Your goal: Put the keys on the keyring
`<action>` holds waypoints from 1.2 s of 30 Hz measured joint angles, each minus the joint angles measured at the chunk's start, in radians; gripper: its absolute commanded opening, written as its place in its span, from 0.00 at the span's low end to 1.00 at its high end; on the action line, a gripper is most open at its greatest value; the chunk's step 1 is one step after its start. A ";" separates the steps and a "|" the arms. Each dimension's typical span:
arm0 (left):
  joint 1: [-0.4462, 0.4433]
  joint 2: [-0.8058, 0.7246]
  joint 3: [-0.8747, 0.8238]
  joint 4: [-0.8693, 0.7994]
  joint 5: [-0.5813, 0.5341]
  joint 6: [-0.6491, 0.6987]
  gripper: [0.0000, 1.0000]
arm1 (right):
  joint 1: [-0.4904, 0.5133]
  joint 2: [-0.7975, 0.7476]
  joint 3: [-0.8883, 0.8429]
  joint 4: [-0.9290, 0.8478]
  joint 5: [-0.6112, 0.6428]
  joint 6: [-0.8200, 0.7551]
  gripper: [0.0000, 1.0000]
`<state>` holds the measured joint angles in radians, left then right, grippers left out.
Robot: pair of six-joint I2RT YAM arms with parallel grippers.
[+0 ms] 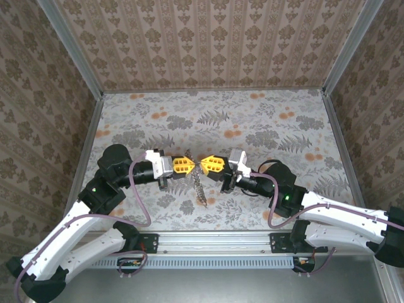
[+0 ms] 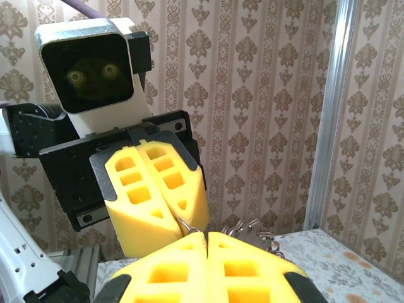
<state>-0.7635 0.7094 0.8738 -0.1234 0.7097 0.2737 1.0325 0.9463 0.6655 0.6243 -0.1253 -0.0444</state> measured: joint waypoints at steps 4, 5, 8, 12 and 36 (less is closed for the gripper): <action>0.002 0.000 -0.002 0.003 0.000 -0.006 0.00 | 0.001 0.000 0.000 -0.003 0.014 -0.005 0.00; 0.005 0.000 -0.002 0.004 0.001 -0.008 0.00 | 0.001 0.000 0.000 -0.005 0.018 -0.005 0.00; 0.006 0.000 -0.004 0.004 0.000 -0.011 0.00 | 0.003 0.000 0.000 -0.008 0.028 -0.008 0.00; 0.006 0.000 -0.004 0.004 0.000 -0.011 0.00 | 0.005 0.000 0.000 -0.014 0.040 -0.008 0.00; 0.008 -0.002 -0.004 0.004 0.003 -0.011 0.00 | 0.006 -0.007 0.000 -0.038 0.092 -0.008 0.00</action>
<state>-0.7559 0.7074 0.8696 -0.1192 0.7132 0.2626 1.0386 0.9390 0.6655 0.5861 -0.0334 -0.0521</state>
